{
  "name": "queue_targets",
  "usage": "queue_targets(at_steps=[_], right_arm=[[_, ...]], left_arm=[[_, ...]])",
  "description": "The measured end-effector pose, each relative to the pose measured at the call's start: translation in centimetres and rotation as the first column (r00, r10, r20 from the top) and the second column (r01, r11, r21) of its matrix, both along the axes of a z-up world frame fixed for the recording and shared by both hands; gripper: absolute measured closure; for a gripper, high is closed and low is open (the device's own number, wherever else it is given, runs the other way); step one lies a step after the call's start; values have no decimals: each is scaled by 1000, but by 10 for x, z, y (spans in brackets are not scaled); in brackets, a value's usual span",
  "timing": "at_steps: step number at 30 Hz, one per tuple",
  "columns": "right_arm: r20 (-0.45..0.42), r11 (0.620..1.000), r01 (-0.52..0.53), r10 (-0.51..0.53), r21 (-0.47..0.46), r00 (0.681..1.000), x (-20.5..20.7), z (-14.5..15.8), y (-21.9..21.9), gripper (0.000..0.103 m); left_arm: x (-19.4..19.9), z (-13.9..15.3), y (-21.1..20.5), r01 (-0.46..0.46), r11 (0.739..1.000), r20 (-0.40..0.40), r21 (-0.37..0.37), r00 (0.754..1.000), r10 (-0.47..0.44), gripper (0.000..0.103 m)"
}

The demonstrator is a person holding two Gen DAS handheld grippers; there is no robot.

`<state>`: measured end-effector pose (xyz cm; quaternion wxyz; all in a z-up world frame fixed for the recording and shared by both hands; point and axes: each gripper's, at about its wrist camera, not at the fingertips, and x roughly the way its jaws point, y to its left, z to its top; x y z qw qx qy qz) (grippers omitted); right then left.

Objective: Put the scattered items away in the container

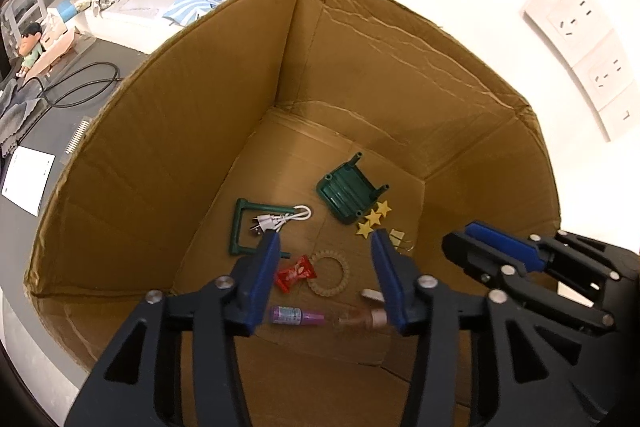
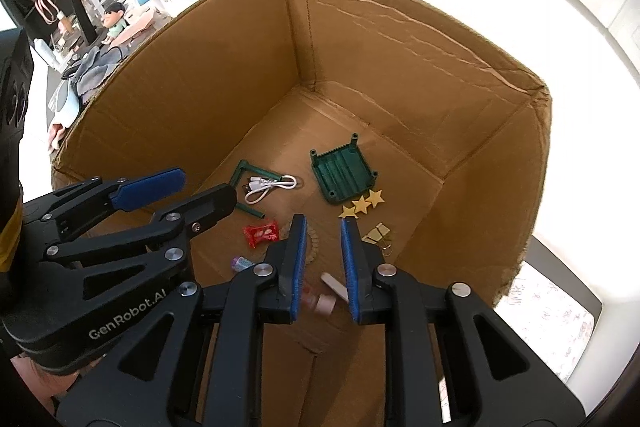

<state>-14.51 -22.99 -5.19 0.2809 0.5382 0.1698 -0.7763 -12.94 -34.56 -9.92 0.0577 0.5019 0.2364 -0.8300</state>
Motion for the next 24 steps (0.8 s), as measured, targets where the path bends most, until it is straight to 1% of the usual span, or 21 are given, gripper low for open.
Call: queue_targets(at_steps=[1, 2, 3, 4, 6, 7, 9, 10, 12, 13, 14, 15, 17, 24], right_arm=[[-5, 1000, 7, -7, 1, 1000, 0, 1, 1, 79], [-12, 1000, 15, -15, 3, 1000, 1, 3, 3, 73], [-18, 1000, 25, -25, 6, 1000, 1, 4, 5, 65], [-24, 999, 34, -34, 9, 999, 0, 5, 7, 60], [-38, 999, 52, -52, 11, 998, -1, 9, 11, 46], [-46, 998, 60, -59, 10, 997, -1, 11, 14, 42], [-60, 997, 72, -71, 5, 996, -2, 15, 18, 29], [-69, 997, 78, -78, -1, 995, -1, 19, 21, 26], [-86, 996, 87, -87, -10, 992, -1, 25, 25, 10], [-99, 996, 93, -94, -15, 991, 0, 28, 27, 6], [-108, 995, 98, -99, -19, 989, -1, 32, 28, 0], [-114, 994, 102, -104, -28, 988, -1, 35, 30, 0], [-117, 993, 108, -112, -42, 987, 0, 39, 33, 0], [-129, 992, 115, -121, -54, 984, 10, 46, 34, 0]], left_arm=[[1, 1, -1, -3, 1000, 0, -3, 1000, 3, 53], [1, 1, -1, -4, 1000, 0, -5, 1000, 4, 52], [2, 1, -2, -7, 1000, 1, -8, 1000, 7, 51], [4, 2, -3, -10, 1000, -1, -9, 1000, 10, 50], [6, 3, -4, -12, 1000, -7, -11, 1000, 12, 47], [7, 4, -5, -14, 1000, -11, -10, 1000, 14, 46], [11, 7, -8, -22, 1000, -22, -14, 1000, 21, 40], [13, 9, -10, -22, 1000, -29, -17, 999, 21, 38], [17, 13, -13, -32, 999, -45, -19, 999, 31, 31], [19, 15, -14, -37, 999, -54, -20, 998, 36, 28], [21, 17, -16, -44, 999, -65, -21, 997, 43, 22], [23, 20, -18, -46, 999, -80, -17, 996, 45, 18], [27, 25, -20, -55, 998, -100, -23, 994, 52, 13], [37, 33, -24, -64, 997, -122, -41, 991, 59, 13]])
